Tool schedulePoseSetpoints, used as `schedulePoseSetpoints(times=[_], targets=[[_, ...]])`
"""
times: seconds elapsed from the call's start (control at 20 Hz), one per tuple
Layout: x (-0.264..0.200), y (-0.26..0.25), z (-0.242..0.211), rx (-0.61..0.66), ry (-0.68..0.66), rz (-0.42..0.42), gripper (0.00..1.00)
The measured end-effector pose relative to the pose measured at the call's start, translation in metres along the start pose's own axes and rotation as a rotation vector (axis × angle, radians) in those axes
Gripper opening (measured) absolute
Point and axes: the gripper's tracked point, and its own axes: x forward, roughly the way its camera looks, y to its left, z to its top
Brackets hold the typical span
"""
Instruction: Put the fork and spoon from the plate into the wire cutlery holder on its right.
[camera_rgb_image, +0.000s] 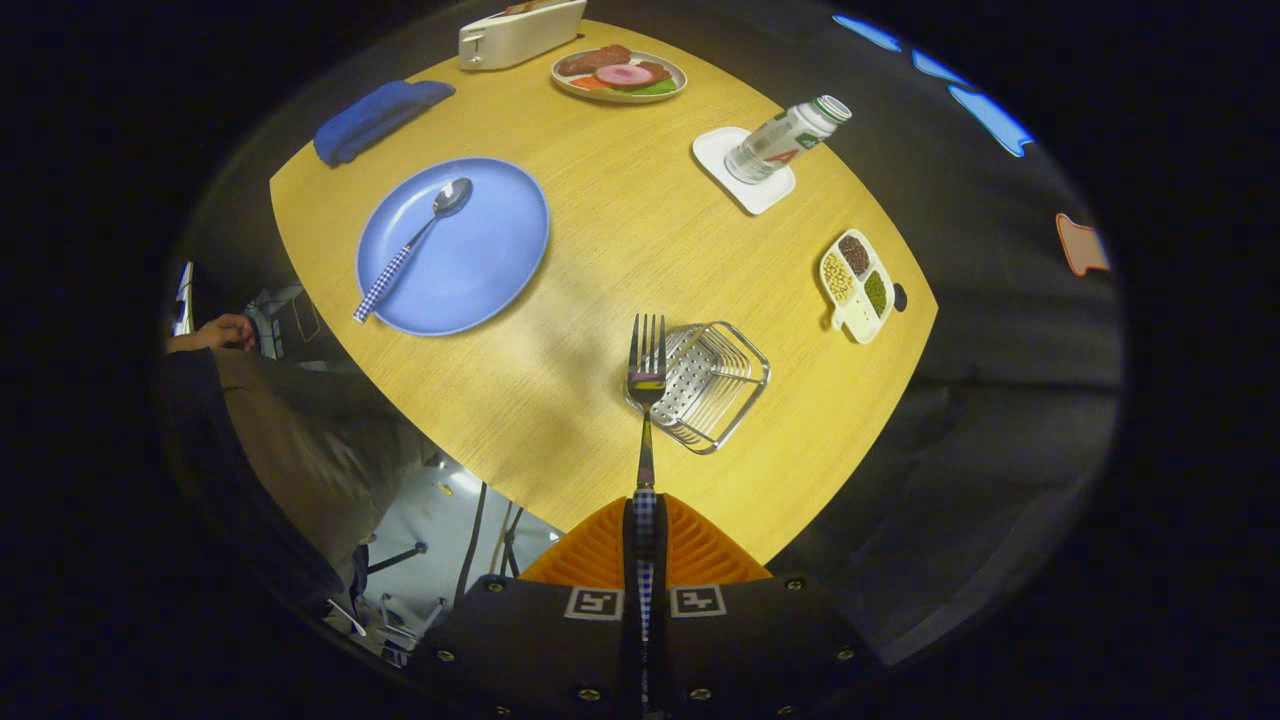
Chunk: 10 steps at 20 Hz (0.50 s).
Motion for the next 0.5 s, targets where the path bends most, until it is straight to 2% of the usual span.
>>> schedulePoseSetpoints(times=[0.5], targets=[[0.023, -0.030, -0.014, -0.004, 0.166, 0.020, 0.03]])
